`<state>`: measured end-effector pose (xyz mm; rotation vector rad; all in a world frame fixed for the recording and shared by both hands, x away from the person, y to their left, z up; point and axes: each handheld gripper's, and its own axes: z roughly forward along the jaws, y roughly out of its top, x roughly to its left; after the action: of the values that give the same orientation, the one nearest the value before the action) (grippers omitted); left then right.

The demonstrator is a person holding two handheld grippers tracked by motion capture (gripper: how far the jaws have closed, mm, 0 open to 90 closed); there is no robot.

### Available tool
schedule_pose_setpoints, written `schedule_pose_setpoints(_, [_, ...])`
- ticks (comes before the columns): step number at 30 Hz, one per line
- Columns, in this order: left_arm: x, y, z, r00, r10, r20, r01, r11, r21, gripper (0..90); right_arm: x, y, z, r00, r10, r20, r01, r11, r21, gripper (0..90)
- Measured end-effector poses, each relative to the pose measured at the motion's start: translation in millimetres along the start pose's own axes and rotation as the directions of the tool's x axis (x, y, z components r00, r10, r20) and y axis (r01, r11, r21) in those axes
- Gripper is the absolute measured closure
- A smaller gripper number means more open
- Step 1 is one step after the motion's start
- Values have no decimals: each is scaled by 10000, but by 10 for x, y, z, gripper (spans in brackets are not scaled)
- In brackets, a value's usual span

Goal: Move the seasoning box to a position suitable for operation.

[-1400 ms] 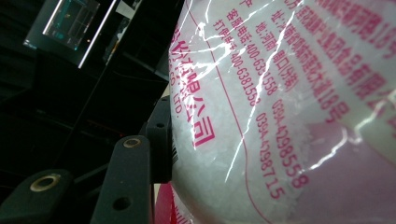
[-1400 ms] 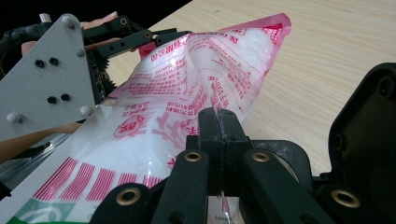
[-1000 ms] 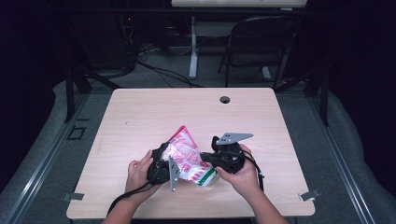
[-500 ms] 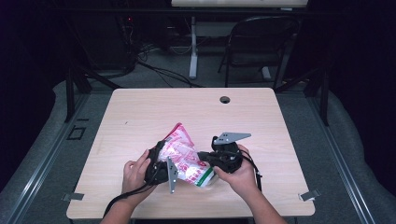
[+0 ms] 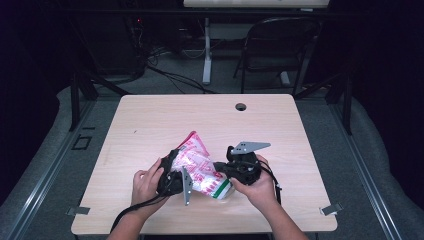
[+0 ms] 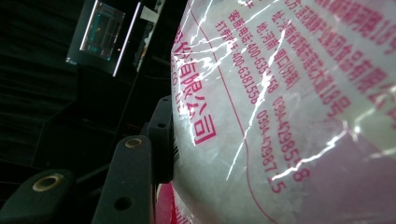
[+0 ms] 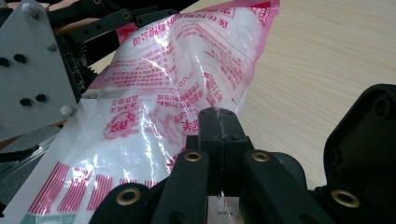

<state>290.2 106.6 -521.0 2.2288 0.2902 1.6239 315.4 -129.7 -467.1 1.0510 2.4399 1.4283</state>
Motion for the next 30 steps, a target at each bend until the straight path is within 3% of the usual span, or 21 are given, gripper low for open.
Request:
schedule_pose_setpoints(10, [0,52,39,9989,367,-283,-370,9993,-103,587,-22,12,-40,9997,-23,237,24,10000,-67,900])
schedule_pose_setpoints(19, [-29,34,86,9963,663,-543,-663,9978,20,588,-57,8,24,9994,-36,348,35,10000,43,900])
schedule_pose_setpoints(30, [-80,26,126,9940,932,-574,-926,9956,131,590,-117,-23,85,9994,69,347,-77,9997,241,900])
